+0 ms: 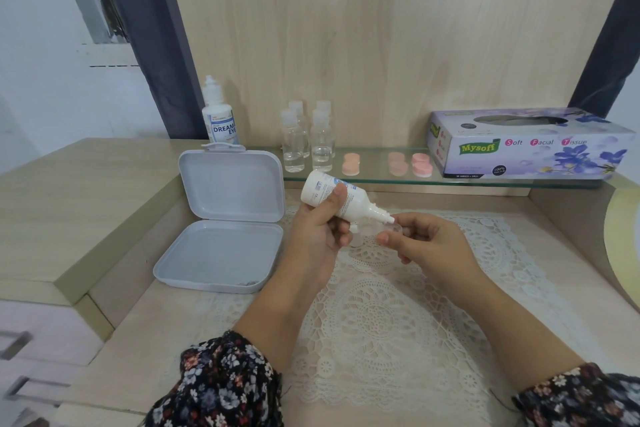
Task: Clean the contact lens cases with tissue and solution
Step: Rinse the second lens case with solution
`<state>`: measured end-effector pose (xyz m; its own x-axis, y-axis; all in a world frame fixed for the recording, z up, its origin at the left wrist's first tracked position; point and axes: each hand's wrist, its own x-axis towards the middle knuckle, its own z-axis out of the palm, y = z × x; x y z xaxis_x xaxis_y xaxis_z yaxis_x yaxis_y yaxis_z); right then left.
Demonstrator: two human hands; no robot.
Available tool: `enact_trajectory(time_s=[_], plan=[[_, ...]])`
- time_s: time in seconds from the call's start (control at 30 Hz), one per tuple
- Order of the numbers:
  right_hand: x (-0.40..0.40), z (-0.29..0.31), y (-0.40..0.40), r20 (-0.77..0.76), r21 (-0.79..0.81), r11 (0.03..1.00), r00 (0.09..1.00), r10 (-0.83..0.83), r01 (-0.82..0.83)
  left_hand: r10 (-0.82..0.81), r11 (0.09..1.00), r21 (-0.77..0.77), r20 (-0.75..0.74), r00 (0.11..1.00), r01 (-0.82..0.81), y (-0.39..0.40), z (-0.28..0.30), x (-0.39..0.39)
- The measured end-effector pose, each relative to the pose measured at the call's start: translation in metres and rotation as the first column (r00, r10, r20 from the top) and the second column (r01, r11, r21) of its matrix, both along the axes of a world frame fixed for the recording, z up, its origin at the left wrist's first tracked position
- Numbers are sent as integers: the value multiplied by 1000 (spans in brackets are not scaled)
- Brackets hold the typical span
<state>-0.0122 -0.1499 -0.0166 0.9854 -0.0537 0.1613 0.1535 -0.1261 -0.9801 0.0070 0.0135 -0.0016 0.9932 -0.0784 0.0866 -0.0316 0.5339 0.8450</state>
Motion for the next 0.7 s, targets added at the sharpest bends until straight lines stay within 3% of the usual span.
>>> enact_trajectory(time_s=[0.3,0.7], plan=[[0,-1,-2,-6,-40,999,1000,12,-12,14,995,-91,-115,993,-25,1,1,3],[1,-10,-15,-3,-396,917,999,-53,48,49,958,-266,-213,976,-106,8,6,5]])
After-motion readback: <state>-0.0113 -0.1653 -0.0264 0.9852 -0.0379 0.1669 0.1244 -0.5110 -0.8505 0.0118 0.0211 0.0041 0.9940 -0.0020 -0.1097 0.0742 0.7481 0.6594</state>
